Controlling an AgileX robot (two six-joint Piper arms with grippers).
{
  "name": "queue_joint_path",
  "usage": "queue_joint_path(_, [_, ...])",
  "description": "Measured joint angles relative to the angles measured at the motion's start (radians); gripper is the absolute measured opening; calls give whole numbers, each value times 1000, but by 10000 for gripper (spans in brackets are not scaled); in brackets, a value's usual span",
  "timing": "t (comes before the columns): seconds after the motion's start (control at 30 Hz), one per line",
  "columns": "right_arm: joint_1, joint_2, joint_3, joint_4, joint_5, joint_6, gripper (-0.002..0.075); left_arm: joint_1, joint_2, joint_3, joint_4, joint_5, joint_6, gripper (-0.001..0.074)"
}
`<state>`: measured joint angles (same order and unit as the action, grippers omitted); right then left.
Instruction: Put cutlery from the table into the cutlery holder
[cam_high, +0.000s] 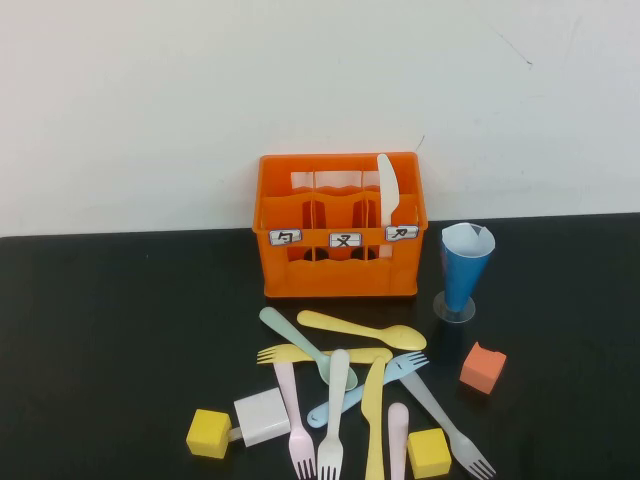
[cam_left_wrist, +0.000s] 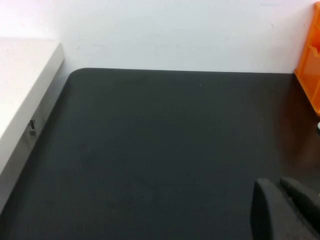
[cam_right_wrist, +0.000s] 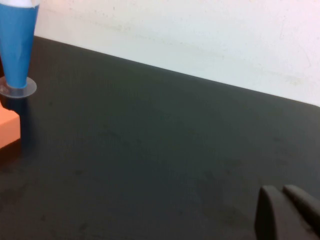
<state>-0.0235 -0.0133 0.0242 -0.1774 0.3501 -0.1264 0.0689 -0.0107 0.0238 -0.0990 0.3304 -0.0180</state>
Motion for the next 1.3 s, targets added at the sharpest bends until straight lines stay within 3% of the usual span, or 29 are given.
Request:
queue_joint_path(1.07, [0, 0, 0, 0, 0, 0, -4, 0, 0, 0, -66, -6, -18, -1])
queue_joint_path(1.23, [0, 0, 0, 0, 0, 0, -4, 0, 0, 6, -321, -43, -89, -1])
queue_joint_path(1.3, [0, 0, 0, 0, 0, 0, -4, 0, 0, 6, -594, -78, -174, -1])
